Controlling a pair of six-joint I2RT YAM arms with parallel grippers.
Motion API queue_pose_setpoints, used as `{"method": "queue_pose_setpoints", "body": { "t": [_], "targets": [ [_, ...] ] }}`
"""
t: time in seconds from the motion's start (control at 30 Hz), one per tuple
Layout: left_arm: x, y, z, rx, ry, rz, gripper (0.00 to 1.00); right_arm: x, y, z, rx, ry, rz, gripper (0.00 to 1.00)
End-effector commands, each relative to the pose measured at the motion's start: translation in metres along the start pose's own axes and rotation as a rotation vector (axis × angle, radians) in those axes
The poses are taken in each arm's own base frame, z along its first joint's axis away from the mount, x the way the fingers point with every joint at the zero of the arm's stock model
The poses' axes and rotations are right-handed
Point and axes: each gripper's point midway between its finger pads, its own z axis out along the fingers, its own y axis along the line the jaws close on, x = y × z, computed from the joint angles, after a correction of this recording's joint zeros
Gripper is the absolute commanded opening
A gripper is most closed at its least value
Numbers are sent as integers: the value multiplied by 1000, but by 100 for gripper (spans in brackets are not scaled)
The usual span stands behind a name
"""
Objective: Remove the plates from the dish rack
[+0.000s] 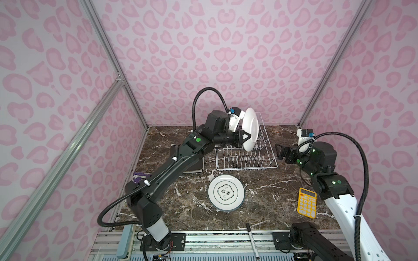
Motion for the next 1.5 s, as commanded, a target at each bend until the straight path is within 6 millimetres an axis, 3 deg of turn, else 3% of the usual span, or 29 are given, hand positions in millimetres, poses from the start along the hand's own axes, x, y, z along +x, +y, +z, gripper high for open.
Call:
{"method": "queue_pose_setpoints", "body": {
  "t": [0.0, 0.1, 0.23, 0.33, 0.53, 0.77, 0.97, 1.17, 1.23, 1.3, 1.47],
  "targets": [
    [22, 28, -31, -207, -25, 435, 3, -7, 34, -1, -190, 94, 194, 96],
    [59, 33, -48, -293, -30, 725, 3, -28, 65, -4, -341, 121, 305, 94],
    [85, 44, -59, -400, 63, 922, 3, -42, 99, -5, -437, 137, 362, 94],
    [99, 50, -60, -514, 101, 1091, 3, -22, 119, 5, -413, 242, 338, 93],
    [121, 50, -58, -628, 147, 1329, 3, 34, 137, 29, -331, 395, 325, 82],
    [126, 39, -56, -684, 125, 1413, 3, 88, 127, 49, -197, 515, 321, 66],
    [136, 40, -54, -696, 154, 1438, 3, 109, 136, 55, -225, 570, 348, 47],
    [143, 46, -58, -703, 179, 1377, 5, 110, 140, 48, -273, 540, 421, 14],
    [142, 44, -62, -694, 163, 1338, 13, 108, 140, 45, -289, 522, 442, 1],
    [138, 42, -66, -692, 142, 1288, 27, 106, 139, 42, -292, 498, 461, 0],
    [136, 35, -88, -632, 75, 1015, 84, 95, 130, 39, -287, 404, 491, 0]
  ]
}}
